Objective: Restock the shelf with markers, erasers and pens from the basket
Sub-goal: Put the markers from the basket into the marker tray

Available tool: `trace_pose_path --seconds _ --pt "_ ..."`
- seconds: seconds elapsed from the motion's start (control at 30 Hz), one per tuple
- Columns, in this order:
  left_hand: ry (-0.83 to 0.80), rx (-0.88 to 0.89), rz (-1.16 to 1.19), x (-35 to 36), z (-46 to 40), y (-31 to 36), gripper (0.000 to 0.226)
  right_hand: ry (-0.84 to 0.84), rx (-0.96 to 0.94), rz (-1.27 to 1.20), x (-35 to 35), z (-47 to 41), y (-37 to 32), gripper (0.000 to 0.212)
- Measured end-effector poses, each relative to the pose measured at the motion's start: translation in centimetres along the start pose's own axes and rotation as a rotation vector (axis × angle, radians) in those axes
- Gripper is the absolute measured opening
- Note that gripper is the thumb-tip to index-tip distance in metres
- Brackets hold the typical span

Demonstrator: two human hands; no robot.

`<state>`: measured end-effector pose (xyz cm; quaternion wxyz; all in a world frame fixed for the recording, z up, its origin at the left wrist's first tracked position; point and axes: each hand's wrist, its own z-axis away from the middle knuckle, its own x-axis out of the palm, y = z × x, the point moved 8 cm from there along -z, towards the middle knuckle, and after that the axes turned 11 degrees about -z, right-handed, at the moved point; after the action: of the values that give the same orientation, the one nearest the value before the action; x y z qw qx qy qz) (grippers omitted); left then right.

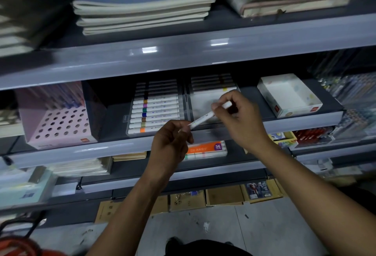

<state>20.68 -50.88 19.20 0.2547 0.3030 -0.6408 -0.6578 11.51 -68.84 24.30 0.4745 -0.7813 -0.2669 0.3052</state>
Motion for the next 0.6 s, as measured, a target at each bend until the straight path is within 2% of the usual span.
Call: trace_pose_path --seconds 0.13,0.23,0.43,0.53,0.6 --pt "0.073 0.094 -0.13 -0.3 -0.1 0.5 0.013 -0.115 -0.314 0.335 1.0 0.8 -2.8 0.024" --pt "0.099 0.163 -0.211 -0.3 -0.1 1.1 0.013 -0.244 -0.444 0.483 2.6 1.8 -4.0 0.021" --pt "0.144 0.231 -0.367 -0.2 -0.1 1.7 0.011 -0.306 -0.538 0.65 3.6 2.3 -4.2 0.015" --pt "0.2 0.251 -0.489 -0.5 0.1 1.9 0.012 -0.312 -0.523 0.656 3.3 1.9 -3.8 0.015" --pt "0.258 0.324 -0.622 -0.7 0.6 2.6 0.016 -0.297 -0.501 0.662 2.7 1.2 -3.4 0.013"
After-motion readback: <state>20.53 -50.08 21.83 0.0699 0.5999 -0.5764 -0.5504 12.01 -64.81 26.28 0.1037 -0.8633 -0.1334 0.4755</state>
